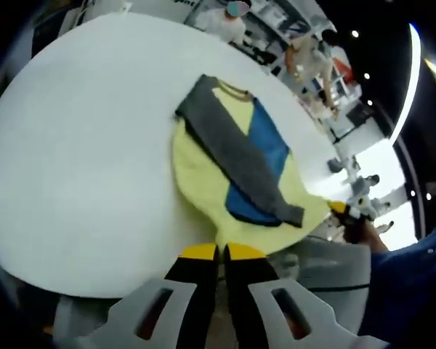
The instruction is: Fold the garment on the visible template until the final outline fits inside the template.
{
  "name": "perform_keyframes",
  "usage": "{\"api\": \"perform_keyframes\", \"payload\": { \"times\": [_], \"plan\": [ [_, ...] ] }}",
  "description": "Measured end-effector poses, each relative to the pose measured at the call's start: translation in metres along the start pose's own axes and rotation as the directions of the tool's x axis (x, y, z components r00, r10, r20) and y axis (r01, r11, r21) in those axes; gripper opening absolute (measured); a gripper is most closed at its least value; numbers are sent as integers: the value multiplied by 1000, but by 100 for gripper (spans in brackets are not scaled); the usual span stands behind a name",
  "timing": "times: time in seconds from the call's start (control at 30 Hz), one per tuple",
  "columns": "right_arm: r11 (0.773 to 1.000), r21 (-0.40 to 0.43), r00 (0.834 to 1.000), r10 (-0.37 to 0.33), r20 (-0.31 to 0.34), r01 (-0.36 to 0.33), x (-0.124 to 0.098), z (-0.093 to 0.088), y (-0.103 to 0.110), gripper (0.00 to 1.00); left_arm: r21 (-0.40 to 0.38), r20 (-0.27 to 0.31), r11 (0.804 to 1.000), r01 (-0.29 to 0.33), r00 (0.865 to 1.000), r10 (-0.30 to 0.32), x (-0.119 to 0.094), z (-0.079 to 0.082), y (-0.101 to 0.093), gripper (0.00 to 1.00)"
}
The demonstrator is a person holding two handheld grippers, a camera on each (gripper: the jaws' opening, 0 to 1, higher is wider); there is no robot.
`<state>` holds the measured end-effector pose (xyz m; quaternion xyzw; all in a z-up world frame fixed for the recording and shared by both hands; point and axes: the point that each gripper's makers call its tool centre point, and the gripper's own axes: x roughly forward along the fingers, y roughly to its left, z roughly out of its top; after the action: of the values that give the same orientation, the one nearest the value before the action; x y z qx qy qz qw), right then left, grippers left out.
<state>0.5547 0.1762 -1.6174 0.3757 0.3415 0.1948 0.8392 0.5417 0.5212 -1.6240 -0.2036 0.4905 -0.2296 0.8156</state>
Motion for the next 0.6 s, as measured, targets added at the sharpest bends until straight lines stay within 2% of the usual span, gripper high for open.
{"api": "perform_keyframes", "payload": {
  "times": [0.07, 0.2, 0.47, 0.53, 0.6],
  "plan": [
    [1000, -9, 1000, 15, 14, -14, 5, 13, 7, 0, 1, 20, 1000, 7, 1000, -7, -1, 9, -1, 0],
    [999, -47, 1000, 5, 8, -5, 13, 25, 7, 0, -11, 82, 1000, 27, 996, -26, 1, 33, 0, 0],
    [999, -51, 1000, 4, 21, -3, 37, 53, 3, 0, 10, 133, 1000, 28, 991, -29, 15, 74, 11, 0],
    [999, -49, 1000, 5, 25, -4, 41, 58, 2, 0, 1, 142, 999, 33, 989, -32, 18, 80, 14, 0],
    [999, -52, 1000, 3, 26, -1, 49, 67, 2, 0, -14, 153, 999, 40, 988, -37, 24, 93, 17, 0]
  ]
}}
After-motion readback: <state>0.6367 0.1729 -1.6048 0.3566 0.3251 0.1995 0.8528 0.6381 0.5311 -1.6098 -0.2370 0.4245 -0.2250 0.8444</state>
